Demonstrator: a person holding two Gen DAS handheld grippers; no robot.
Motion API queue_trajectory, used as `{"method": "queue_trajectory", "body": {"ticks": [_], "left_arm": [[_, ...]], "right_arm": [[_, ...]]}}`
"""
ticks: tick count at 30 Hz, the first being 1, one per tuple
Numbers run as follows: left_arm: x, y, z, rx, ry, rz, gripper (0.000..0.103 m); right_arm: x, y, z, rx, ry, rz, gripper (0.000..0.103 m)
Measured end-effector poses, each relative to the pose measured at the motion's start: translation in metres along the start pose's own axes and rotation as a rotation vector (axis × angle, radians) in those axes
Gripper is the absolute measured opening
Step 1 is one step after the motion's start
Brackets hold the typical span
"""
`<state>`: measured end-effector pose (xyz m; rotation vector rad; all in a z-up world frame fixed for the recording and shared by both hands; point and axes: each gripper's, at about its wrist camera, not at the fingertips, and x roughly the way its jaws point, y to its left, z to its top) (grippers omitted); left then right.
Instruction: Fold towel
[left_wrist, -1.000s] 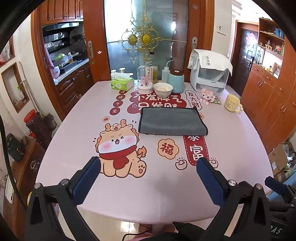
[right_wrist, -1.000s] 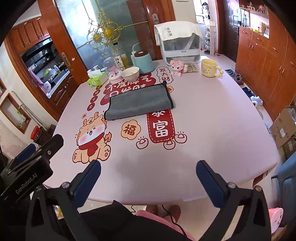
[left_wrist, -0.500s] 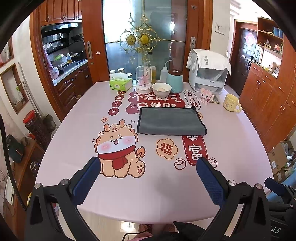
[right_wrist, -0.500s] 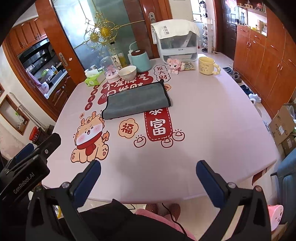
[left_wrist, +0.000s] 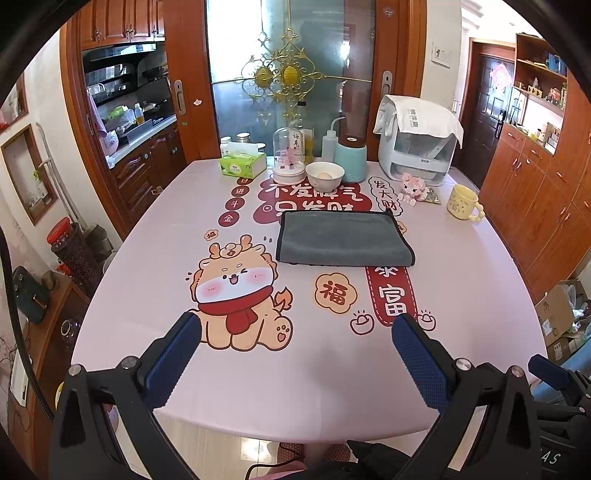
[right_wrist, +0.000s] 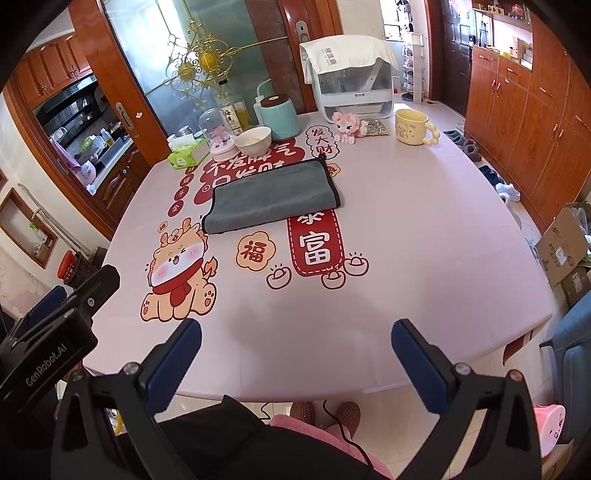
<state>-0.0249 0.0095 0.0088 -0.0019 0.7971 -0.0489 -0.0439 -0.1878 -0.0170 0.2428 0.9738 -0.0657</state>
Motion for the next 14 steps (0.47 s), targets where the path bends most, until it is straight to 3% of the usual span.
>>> {"method": "queue_trajectory", "body": {"ticks": [14], "left_arm": [[0.0004, -0.0007, 0.0, 0.001, 0.004, 0.006, 0.103]], "right_arm": [[0.0007, 0.0004, -0.0004, 0.006, 0.008, -0.007, 0.103]]}}
